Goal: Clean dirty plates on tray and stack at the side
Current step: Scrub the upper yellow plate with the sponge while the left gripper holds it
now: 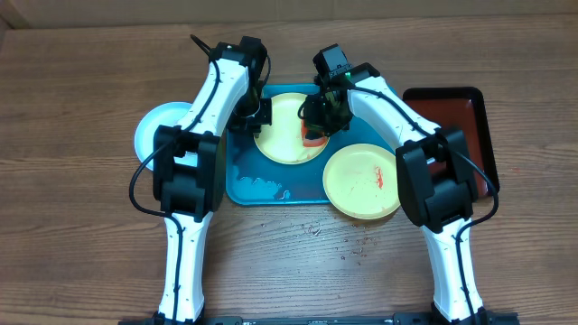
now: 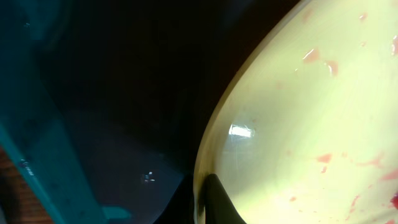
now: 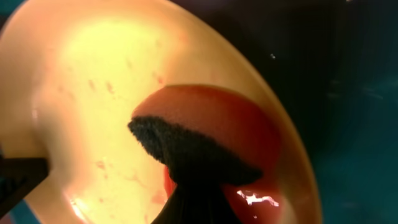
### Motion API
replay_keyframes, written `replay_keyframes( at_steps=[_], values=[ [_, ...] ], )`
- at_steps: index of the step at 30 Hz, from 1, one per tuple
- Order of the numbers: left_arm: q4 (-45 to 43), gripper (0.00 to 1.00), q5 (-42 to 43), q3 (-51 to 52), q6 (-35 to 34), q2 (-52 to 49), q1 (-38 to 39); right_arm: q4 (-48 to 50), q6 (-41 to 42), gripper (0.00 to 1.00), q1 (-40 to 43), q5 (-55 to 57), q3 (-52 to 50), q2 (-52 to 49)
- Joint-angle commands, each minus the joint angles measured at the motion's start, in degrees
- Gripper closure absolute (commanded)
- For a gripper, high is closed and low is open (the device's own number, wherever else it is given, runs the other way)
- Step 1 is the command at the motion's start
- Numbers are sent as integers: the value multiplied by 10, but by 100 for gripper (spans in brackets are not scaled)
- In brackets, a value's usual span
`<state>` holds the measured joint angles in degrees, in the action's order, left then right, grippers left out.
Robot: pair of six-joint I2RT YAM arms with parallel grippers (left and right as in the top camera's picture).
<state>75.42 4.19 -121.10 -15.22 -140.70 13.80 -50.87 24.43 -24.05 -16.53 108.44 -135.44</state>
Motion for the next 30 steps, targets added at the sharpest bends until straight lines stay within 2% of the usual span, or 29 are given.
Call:
replay_keyframes(
  at_steps=[1,10,15,18,23,27,30],
  values=[
    [-2,96,-7,15,39,-6,-3,28,15,96,-31,-68,-5,-49],
    [-5,96,30,15,41,-6,-3,20,18,96,-45,-122,-3,-49],
    [-2,96,33,15,41,-6,-3,-52,-62,96,-42,-138,8,-48],
    [-2,96,33,15,41,-6,-3,-118,-96,96,-36,-90,31,-48],
    [1,96,33,15,41,-6,-4,-196,-99,96,-28,34,92,-48],
    [6,96,36,15,47,-6,-5,-205,-94,96,-24,103,136,-48],
    [6,96,103,15,99,-6,-11,-185,-79,96,-23,136,143,-48]
  ],
)
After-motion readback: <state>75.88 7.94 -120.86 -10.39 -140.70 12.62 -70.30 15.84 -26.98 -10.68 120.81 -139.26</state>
